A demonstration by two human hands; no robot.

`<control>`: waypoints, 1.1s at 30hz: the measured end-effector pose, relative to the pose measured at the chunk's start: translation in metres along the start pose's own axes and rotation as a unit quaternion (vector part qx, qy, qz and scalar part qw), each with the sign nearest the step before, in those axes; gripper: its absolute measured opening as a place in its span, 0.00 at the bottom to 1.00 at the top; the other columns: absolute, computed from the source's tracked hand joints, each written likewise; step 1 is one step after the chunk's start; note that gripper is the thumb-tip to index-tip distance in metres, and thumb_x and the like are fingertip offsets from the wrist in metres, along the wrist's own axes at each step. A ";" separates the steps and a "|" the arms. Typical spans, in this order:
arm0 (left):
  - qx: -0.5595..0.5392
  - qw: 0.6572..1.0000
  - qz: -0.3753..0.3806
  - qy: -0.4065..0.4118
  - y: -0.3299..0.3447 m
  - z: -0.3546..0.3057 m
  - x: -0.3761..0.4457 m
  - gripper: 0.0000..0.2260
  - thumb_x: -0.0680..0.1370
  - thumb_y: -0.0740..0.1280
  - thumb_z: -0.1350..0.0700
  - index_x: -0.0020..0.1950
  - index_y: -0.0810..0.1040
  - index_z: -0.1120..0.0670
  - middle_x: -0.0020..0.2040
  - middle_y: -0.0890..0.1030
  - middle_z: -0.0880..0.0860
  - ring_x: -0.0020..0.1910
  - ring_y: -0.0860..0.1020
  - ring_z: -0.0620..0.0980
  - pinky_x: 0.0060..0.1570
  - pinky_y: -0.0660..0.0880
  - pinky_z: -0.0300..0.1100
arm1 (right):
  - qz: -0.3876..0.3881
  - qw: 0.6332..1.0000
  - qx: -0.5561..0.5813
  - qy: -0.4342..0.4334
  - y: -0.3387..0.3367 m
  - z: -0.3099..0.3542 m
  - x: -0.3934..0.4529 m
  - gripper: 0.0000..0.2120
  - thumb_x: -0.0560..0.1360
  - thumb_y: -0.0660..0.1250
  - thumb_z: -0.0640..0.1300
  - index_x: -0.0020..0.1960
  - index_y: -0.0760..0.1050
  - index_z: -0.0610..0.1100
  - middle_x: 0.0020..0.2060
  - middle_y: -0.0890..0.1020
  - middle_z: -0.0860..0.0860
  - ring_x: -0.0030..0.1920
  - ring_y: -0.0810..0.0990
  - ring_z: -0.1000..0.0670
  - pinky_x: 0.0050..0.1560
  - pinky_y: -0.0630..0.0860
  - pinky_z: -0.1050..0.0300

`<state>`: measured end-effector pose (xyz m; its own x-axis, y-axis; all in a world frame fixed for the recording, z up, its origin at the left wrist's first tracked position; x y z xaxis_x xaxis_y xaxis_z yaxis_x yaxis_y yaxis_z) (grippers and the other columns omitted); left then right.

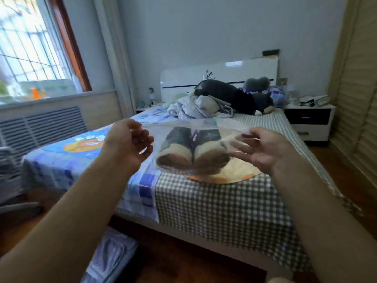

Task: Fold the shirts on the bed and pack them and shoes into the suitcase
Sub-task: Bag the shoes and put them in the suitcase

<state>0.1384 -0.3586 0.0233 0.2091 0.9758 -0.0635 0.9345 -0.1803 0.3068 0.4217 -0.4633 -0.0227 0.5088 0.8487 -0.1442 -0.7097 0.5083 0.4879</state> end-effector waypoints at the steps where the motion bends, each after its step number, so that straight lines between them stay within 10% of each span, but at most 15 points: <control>1: 0.024 0.999 -0.010 0.031 -0.013 -0.029 -0.009 0.12 0.77 0.61 0.56 0.33 0.67 0.51 0.28 0.74 0.49 0.32 0.75 0.49 0.42 0.70 0.42 | 0.029 1.000 0.000 0.009 0.020 0.000 -0.005 0.11 0.84 0.59 0.42 0.50 0.74 0.34 0.50 0.78 0.39 0.55 0.82 0.38 0.42 0.83 0.34; 12: 0.096 0.952 -0.271 -0.103 -0.289 -0.002 -0.094 0.17 0.75 0.56 0.61 0.25 0.66 0.53 0.23 0.68 0.51 0.21 0.70 0.49 0.30 0.61 0.38 | 0.165 0.909 -0.342 0.175 0.219 -0.224 -0.033 0.09 0.80 0.55 0.34 0.43 0.69 0.40 0.35 0.71 0.43 0.34 0.73 0.44 0.18 0.77 0.51; 18: -0.003 0.926 -0.352 -0.135 -0.399 0.016 -0.127 0.10 0.76 0.59 0.59 0.34 0.70 0.53 0.29 0.74 0.50 0.41 0.78 0.52 0.54 0.72 0.52 | 0.230 0.827 -0.457 0.235 0.293 -0.324 -0.060 0.12 0.81 0.52 0.35 0.42 0.70 0.39 0.40 0.72 0.45 0.37 0.73 0.46 0.21 0.78 0.49; 24: -0.077 0.885 -0.443 -0.124 -0.531 0.028 -0.149 0.11 0.77 0.58 0.58 0.34 0.68 0.51 0.32 0.72 0.49 0.43 0.78 0.51 0.58 0.68 0.63 | 0.315 0.781 -0.457 0.287 0.406 -0.462 -0.087 0.13 0.86 0.48 0.41 0.50 0.68 0.37 0.43 0.71 0.41 0.38 0.79 0.39 0.19 0.77 0.49; 33: -0.142 0.807 -0.553 -0.153 -0.698 0.145 -0.167 0.14 0.77 0.59 0.60 0.31 0.70 0.55 0.24 0.73 0.51 0.31 0.75 0.50 0.44 0.75 0.47 | 0.365 0.792 -0.348 0.344 0.540 -0.712 -0.133 0.07 0.83 0.60 0.40 0.60 0.73 0.40 0.46 0.78 0.44 0.40 0.80 0.44 0.37 0.82 0.51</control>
<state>-0.5069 -0.4140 -0.3178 -0.6051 0.4364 -0.6659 0.5040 0.8574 0.1039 -0.3761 -0.1976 -0.3529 -0.3770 0.7102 -0.5946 -0.9108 -0.4009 0.0987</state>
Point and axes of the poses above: each hand's wrist, its own x-axis towards the middle knuckle, its own y-axis out of the palm, z = x × y, the point moved 4 cm from there along x, towards the middle knuckle
